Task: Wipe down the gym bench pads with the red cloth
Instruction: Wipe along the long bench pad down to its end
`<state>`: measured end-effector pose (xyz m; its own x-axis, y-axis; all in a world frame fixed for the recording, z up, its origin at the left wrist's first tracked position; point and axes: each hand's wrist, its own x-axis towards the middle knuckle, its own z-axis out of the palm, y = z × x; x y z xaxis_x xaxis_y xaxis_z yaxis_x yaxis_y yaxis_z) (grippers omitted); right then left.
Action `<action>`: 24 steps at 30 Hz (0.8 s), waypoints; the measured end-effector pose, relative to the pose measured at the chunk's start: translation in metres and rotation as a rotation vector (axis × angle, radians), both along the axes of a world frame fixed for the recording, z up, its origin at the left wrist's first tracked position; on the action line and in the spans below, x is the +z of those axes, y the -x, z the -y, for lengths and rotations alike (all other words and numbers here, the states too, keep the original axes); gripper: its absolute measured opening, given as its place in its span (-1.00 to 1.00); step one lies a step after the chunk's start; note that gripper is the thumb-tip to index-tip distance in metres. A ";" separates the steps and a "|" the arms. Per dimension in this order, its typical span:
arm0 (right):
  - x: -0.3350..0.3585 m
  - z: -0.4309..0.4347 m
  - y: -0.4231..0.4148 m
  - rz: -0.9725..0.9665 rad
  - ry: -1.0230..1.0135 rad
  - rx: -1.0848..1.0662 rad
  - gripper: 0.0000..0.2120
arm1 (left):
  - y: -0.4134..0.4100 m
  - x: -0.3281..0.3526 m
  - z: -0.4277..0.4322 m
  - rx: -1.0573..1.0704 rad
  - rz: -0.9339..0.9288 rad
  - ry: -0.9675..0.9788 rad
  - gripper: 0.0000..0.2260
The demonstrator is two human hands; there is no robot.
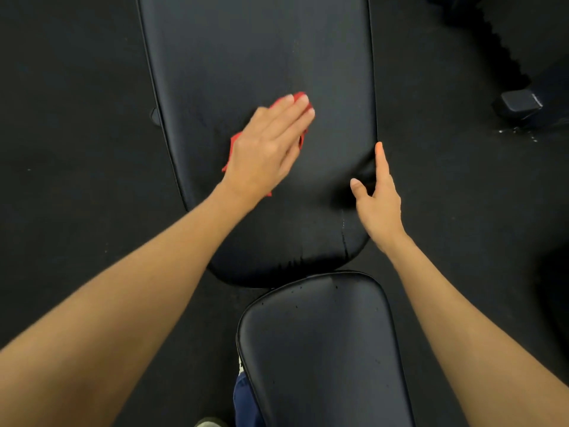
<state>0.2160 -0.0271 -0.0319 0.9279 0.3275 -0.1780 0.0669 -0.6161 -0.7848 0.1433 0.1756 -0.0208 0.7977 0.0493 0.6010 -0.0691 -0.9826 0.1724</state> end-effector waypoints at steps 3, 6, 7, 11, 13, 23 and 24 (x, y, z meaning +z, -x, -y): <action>0.000 0.002 -0.001 0.003 -0.008 0.009 -0.33 | 0.023 -0.028 0.021 -0.114 -0.056 -0.053 -0.67; 0.000 0.002 -0.001 -0.011 -0.028 0.002 -0.33 | 0.066 -0.065 0.052 -0.274 -0.208 -0.146 -0.63; 0.001 0.002 -0.001 -0.015 -0.027 0.005 -0.33 | 0.082 -0.077 0.061 -0.338 -0.269 -0.174 -0.62; 0.002 0.007 -0.005 -0.017 0.023 0.049 -0.29 | 0.110 -0.094 0.058 -0.534 -0.414 -0.163 -0.60; 0.004 0.010 -0.008 -0.020 0.040 0.081 -0.29 | 0.100 -0.082 0.047 -0.662 -0.432 -0.204 -0.62; -0.003 0.011 -0.009 -0.018 -0.061 0.028 -0.33 | -0.002 -0.009 0.039 -0.233 -0.156 0.005 -0.72; -0.005 0.011 -0.010 -0.046 -0.098 -0.006 -0.36 | -0.001 -0.015 0.045 -0.234 -0.129 -0.007 -0.73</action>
